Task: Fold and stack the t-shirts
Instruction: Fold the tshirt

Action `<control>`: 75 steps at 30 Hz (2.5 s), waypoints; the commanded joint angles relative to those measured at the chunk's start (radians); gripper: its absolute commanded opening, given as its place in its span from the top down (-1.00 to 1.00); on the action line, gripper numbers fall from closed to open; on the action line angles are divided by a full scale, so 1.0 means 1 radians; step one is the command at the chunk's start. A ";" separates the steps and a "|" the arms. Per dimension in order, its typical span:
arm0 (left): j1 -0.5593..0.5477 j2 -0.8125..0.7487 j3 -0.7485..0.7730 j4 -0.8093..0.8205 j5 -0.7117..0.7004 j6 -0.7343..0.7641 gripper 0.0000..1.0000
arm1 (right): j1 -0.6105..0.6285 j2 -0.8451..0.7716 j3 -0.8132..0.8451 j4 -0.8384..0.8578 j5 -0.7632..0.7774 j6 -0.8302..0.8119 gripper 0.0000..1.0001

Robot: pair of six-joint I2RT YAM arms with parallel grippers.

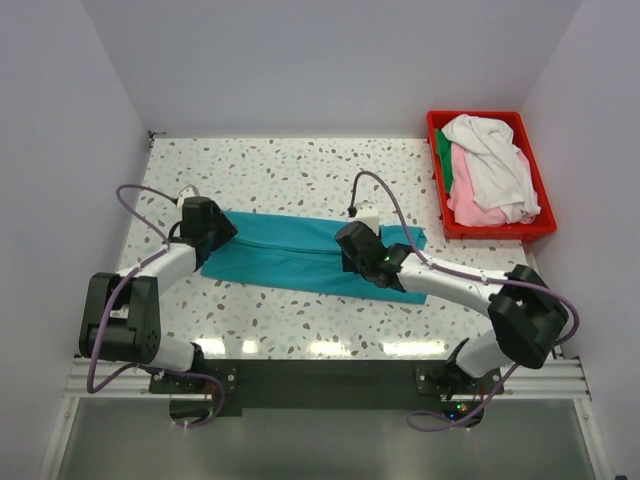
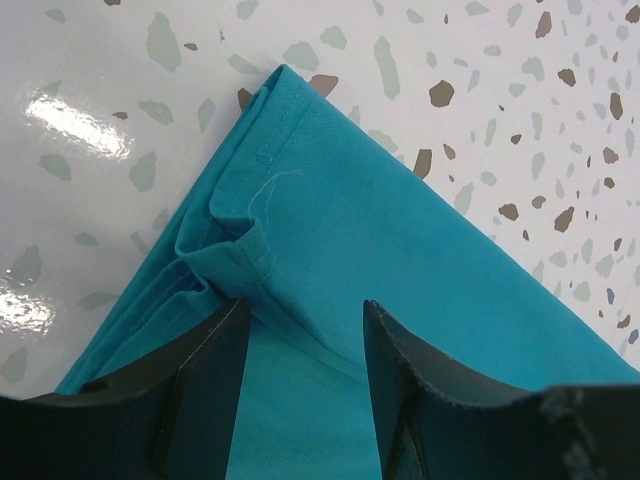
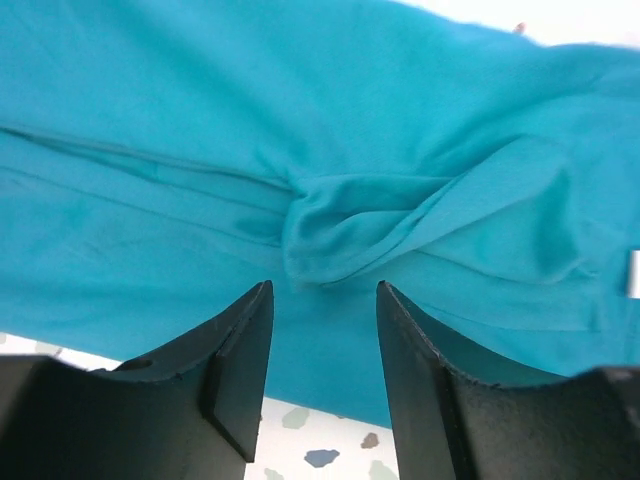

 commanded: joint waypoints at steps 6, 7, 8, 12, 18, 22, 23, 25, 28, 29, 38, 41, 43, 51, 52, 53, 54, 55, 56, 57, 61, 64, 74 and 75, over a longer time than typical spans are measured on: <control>-0.084 -0.037 0.034 0.050 0.007 0.054 -0.12 | -0.239 0.061 0.183 -0.123 0.039 -0.097 0.01; -0.103 -0.034 0.050 0.034 0.006 0.075 -0.14 | -0.253 0.092 0.194 -0.129 0.034 -0.100 0.01; -0.126 -0.021 0.086 0.021 0.001 0.086 -0.15 | -0.268 0.110 0.207 -0.129 0.023 -0.103 0.00; -0.299 0.038 0.185 -0.019 -0.033 0.133 -0.18 | -0.337 0.181 0.230 -0.116 -0.023 -0.106 -0.01; -0.494 0.184 0.346 -0.043 -0.030 0.176 -0.19 | -0.377 0.229 0.221 -0.079 -0.090 -0.102 -0.01; -0.583 0.305 0.464 -0.078 -0.006 0.204 -0.19 | -0.379 0.232 0.200 -0.065 -0.098 -0.097 0.01; -0.614 0.322 0.478 -0.082 -0.005 0.207 -0.19 | -0.380 0.232 0.188 -0.059 -0.101 -0.096 0.03; -0.638 0.366 0.519 -0.080 0.007 0.213 -0.19 | -0.385 0.227 0.166 -0.047 -0.112 -0.094 0.07; -0.672 0.414 0.557 -0.083 0.007 0.213 -0.19 | -0.396 0.219 0.137 -0.027 -0.135 -0.088 0.17; -0.684 0.422 0.565 -0.085 0.009 0.215 -0.19 | -0.399 0.216 0.128 -0.020 -0.142 -0.085 0.19; -0.735 0.483 0.610 -0.086 0.007 0.216 -0.19 | -0.416 0.105 0.039 0.009 -0.198 -0.059 0.85; -0.743 0.491 0.614 -0.088 0.003 0.218 -0.19 | -0.416 0.039 0.002 0.012 -0.214 -0.047 0.99; -0.746 0.493 0.616 -0.094 0.001 0.221 -0.19 | -0.416 0.003 -0.026 0.012 -0.233 -0.037 1.00; -0.758 0.485 0.607 -0.117 -0.008 0.232 -0.16 | -0.414 -0.156 -0.127 0.019 -0.311 -0.011 1.00; -0.760 0.482 0.604 -0.118 -0.008 0.235 -0.15 | -0.414 -0.165 -0.148 0.018 -0.322 -0.011 1.00; -0.763 0.482 0.600 -0.120 -0.010 0.236 -0.14 | -0.414 -0.175 -0.159 0.019 -0.330 -0.011 1.00; -0.766 0.480 0.596 -0.125 -0.011 0.241 -0.14 | -0.414 -0.195 -0.171 0.024 -0.339 -0.011 1.00; -0.767 0.474 0.593 -0.128 -0.014 0.242 -0.13 | -0.413 -0.204 -0.196 0.027 -0.351 -0.010 0.99; -0.769 0.471 0.590 -0.128 -0.017 0.245 -0.13 | -0.409 -0.215 -0.210 0.032 -0.369 -0.008 0.94; -0.770 0.470 0.587 -0.129 -0.017 0.252 -0.13 | -0.406 -0.228 -0.222 0.036 -0.379 -0.007 0.76; -0.773 0.456 0.571 -0.134 -0.017 0.262 -0.10 | -0.397 -0.308 -0.276 0.030 -0.394 -0.002 0.45; -0.773 0.445 0.570 -0.149 -0.026 0.272 -0.09 | -0.397 -0.342 -0.277 0.004 -0.385 -0.004 0.31; -0.775 0.399 0.567 -0.194 -0.082 0.304 -0.07 | -0.397 -0.244 -0.184 0.003 -0.317 -0.013 0.45; -0.775 0.407 0.574 -0.203 -0.079 0.307 -0.06 | -0.397 -0.194 -0.172 0.007 -0.320 -0.013 0.51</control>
